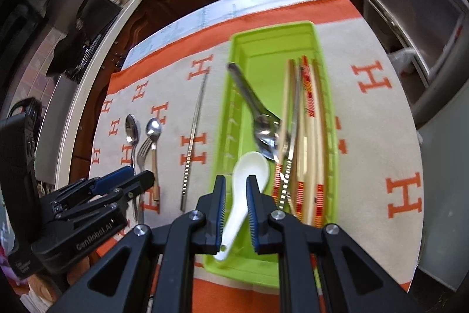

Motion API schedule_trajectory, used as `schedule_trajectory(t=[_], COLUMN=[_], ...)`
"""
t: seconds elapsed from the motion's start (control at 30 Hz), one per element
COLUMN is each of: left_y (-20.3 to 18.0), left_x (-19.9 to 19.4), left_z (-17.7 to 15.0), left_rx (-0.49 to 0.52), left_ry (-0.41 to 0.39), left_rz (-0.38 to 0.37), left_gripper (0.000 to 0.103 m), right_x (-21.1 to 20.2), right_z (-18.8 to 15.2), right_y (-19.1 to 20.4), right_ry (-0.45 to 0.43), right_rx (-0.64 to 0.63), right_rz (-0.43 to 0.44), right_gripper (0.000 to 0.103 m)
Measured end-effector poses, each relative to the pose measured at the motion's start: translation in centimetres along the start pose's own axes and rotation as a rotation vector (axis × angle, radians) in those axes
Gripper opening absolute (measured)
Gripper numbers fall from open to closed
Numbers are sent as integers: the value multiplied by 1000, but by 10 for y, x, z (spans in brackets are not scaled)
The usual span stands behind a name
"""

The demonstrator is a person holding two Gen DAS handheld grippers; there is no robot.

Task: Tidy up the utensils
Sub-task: 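Grasp a metal chopstick with the right gripper while the left grasps a silver spoon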

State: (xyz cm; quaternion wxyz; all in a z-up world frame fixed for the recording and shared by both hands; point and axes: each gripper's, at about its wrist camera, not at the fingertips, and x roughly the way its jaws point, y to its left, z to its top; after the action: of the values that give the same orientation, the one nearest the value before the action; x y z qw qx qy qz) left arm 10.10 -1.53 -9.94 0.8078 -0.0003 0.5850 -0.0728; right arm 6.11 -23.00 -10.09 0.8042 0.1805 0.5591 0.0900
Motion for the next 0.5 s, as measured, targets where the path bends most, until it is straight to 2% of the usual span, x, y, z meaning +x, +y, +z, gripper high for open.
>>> schedule_trajectory(t=[0.2,0.5], left_y=[60,117], left_x=[-2,35], left_z=[0,4], left_rx=[-89,-227], left_ry=[-1,107], left_rz=[35,-49], left_gripper=[33,34], right_x=[8,61], right_z=[11,52], right_y=[34,77], right_ry=[14,143], right_rx=[-72,-81], right_rz=[-3,-9], right_gripper=[14,14])
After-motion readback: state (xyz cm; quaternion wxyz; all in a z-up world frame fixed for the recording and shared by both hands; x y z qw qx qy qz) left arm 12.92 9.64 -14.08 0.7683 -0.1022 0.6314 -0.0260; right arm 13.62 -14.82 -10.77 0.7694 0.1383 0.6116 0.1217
